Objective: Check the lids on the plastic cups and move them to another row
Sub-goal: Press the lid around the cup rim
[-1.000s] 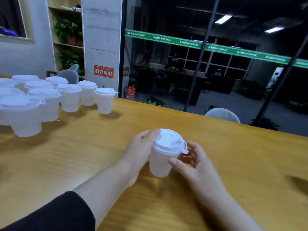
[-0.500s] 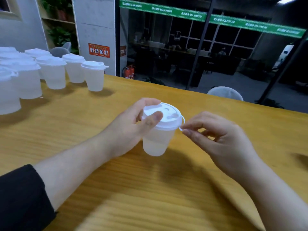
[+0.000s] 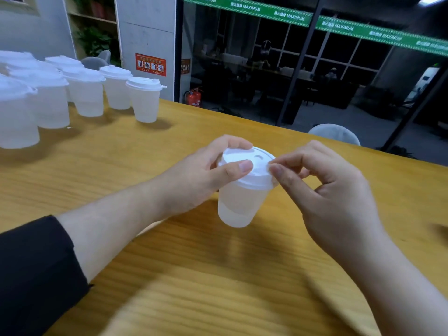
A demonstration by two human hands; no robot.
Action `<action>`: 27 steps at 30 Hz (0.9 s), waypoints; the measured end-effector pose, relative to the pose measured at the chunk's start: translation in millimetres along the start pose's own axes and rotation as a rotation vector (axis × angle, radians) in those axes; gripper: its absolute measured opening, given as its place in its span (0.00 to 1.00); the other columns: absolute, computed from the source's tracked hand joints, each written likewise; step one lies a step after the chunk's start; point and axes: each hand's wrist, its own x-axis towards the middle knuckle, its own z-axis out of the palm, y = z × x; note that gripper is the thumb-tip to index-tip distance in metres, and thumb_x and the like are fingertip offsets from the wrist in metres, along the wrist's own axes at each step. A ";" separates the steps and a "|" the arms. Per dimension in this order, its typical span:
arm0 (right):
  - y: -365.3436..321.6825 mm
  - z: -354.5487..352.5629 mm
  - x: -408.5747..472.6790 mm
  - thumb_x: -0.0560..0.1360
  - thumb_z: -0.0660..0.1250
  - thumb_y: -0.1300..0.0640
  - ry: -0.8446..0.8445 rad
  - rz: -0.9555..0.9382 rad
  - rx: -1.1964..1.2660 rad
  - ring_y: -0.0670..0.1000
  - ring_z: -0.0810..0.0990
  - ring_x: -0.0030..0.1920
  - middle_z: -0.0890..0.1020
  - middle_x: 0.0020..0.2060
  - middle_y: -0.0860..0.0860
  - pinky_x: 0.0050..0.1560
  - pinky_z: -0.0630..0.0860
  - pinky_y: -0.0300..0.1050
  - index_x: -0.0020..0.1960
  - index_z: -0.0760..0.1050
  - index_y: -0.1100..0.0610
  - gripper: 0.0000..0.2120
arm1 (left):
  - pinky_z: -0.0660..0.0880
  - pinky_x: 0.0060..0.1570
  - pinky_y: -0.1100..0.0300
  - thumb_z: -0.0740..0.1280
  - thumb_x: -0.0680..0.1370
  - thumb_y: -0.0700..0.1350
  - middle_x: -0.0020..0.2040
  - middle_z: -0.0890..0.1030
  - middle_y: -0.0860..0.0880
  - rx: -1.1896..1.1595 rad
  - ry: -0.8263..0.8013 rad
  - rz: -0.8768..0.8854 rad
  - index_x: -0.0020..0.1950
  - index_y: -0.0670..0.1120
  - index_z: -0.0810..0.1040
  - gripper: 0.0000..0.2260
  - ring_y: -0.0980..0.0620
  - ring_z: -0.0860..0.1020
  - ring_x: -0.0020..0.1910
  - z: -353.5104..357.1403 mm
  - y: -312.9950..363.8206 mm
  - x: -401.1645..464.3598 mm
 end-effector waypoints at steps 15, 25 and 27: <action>-16.9 -27.0 5.6 0.77 0.60 0.35 -0.250 0.033 -0.292 0.43 0.74 0.52 0.77 0.47 0.38 0.44 0.76 0.52 0.51 0.79 0.39 0.13 | 0.77 0.63 0.55 0.65 0.70 0.73 0.67 0.78 0.61 0.038 -0.043 0.011 0.68 0.76 0.68 0.25 0.61 0.79 0.63 -1.7 1.2 -0.6; -15.6 -4.1 0.4 0.79 0.61 0.39 0.022 -0.005 -0.185 0.45 0.75 0.46 0.76 0.41 0.43 0.41 0.72 0.42 0.42 0.77 0.45 0.14 | 0.75 0.68 0.54 0.64 0.71 0.74 0.71 0.76 0.59 0.025 -0.036 0.014 0.76 0.72 0.62 0.34 0.60 0.76 0.68 -1.6 -3.2 2.7; -10.9 2.1 0.0 0.79 0.61 0.38 0.114 0.027 -0.118 0.45 0.77 0.50 0.77 0.46 0.42 0.47 0.73 0.38 0.47 0.76 0.46 0.14 | 0.72 0.72 0.48 0.62 0.68 0.81 0.74 0.74 0.57 0.029 -0.017 0.001 0.75 0.76 0.59 0.36 0.56 0.73 0.72 -1.7 -4.9 2.8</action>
